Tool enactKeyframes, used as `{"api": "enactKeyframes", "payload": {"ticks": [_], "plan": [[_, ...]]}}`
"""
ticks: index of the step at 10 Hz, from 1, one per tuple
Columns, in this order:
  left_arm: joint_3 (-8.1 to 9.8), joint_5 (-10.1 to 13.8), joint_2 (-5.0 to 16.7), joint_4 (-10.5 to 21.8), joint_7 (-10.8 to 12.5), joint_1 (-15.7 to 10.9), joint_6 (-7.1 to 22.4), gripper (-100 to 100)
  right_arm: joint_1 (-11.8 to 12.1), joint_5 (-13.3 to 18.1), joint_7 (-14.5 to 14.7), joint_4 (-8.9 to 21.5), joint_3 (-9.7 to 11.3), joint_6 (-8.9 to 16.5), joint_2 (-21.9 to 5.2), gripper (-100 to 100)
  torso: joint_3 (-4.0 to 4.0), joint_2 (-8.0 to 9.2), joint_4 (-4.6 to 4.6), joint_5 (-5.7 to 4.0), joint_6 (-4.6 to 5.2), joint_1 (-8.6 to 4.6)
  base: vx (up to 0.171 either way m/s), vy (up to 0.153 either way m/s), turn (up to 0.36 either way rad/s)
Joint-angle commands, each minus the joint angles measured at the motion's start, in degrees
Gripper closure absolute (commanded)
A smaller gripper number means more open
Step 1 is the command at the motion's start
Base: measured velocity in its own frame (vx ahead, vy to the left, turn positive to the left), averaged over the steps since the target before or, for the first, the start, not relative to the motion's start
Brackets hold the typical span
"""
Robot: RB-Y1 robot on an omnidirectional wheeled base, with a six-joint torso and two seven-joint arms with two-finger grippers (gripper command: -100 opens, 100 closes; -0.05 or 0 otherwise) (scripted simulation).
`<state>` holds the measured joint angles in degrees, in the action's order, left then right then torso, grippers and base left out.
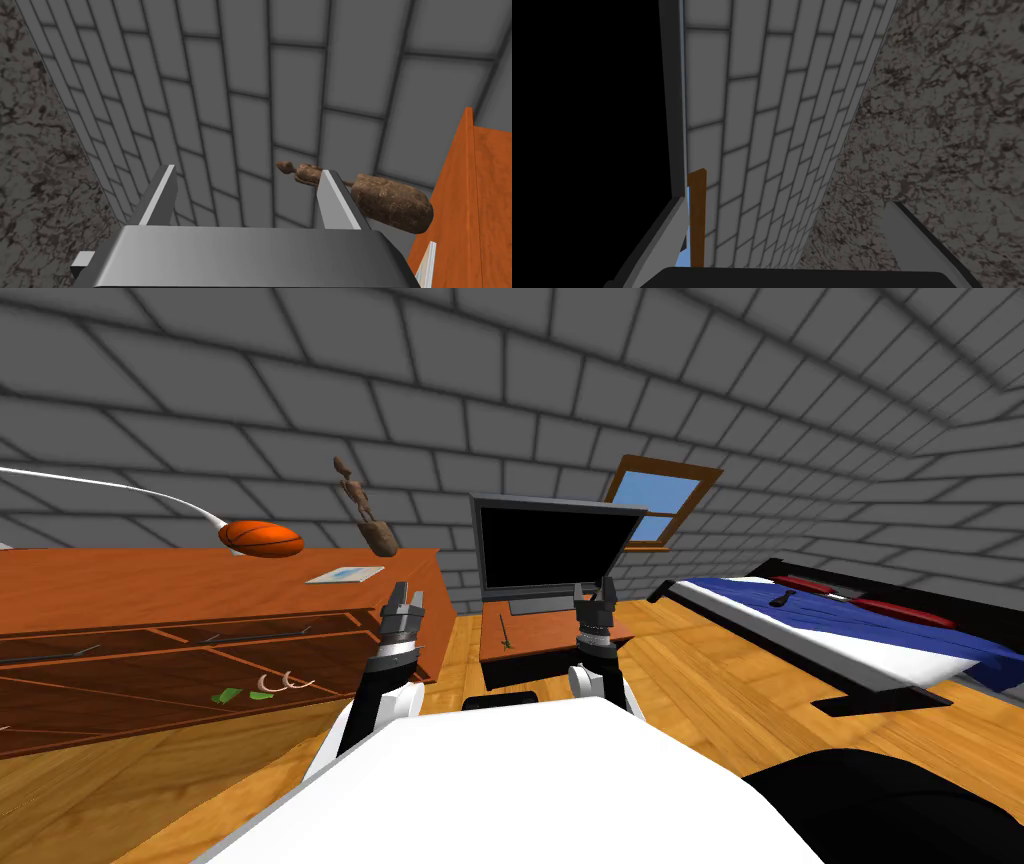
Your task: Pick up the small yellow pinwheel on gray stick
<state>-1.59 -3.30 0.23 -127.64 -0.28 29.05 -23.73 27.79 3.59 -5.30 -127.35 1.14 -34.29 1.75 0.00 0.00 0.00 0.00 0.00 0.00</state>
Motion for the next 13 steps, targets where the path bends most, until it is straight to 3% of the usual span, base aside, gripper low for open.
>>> {"api": "enactKeyframes", "payload": {"ticks": [1,3,6,7,9,12,13], "plan": [[-0.10,-0.2,1.6,0.6,1.0,0.2,-0.2,-100,0.0,0.0,0.0,0.0,0.0,0.0,0.0,0,0.00,0.00,0.00,0.00,0.00,0.00,-0.009,0.002,-0.143],[-0.31,-0.8,4.1,2.0,3.2,0.8,-0.7,-100,0.0,0.0,0.0,0.0,0.0,0.0,0.0,0,0.04,0.07,0.01,0.01,0.01,0.05,-0.023,0.014,-0.175],[-0.76,-2.4,8.1,5.4,8.4,2.2,-1.7,-100,0.0,0.0,0.0,0.0,0.0,0.0,0.0,0,0.09,0.17,0.03,0.03,0.02,0.13,-0.039,0.027,-0.344],[-0.76,-2.4,8.1,5.4,8.9,2.2,-1.7,-100,0.0,0.0,0.0,0.0,0.0,0.0,0.0,0,0.09,0.15,0.03,0.03,0.04,0.15,-0.029,0.028,-0.133],[-1.05,-3.9,10.8,8.5,12.7,3.3,-2.6,-100,0.0,0.0,0.0,0.0,0.0,0.0,0.0,0,0.06,0.11,0.02,0.03,0.03,0.11,-0.034,0.021,-0.297],[-1.18,-4.8,12.2,10.2,17.0,4.0,-3.0,-100,0.0,0.0,0.0,0.0,0.0,0.0,0.0,0,0.07,0.12,0.03,0.03,0.03,0.17,-0.031,0.029,-0.271],[-1.29,-5.8,13.6,12.1,18.9,4.6,-3.5,-100,0.0,0.0,0.0,0.0,0.0,0.0,0.0,0,0.06,0.09,0.03,0.04,-0.03,0.16,-0.033,0.022,-0.344]]}}
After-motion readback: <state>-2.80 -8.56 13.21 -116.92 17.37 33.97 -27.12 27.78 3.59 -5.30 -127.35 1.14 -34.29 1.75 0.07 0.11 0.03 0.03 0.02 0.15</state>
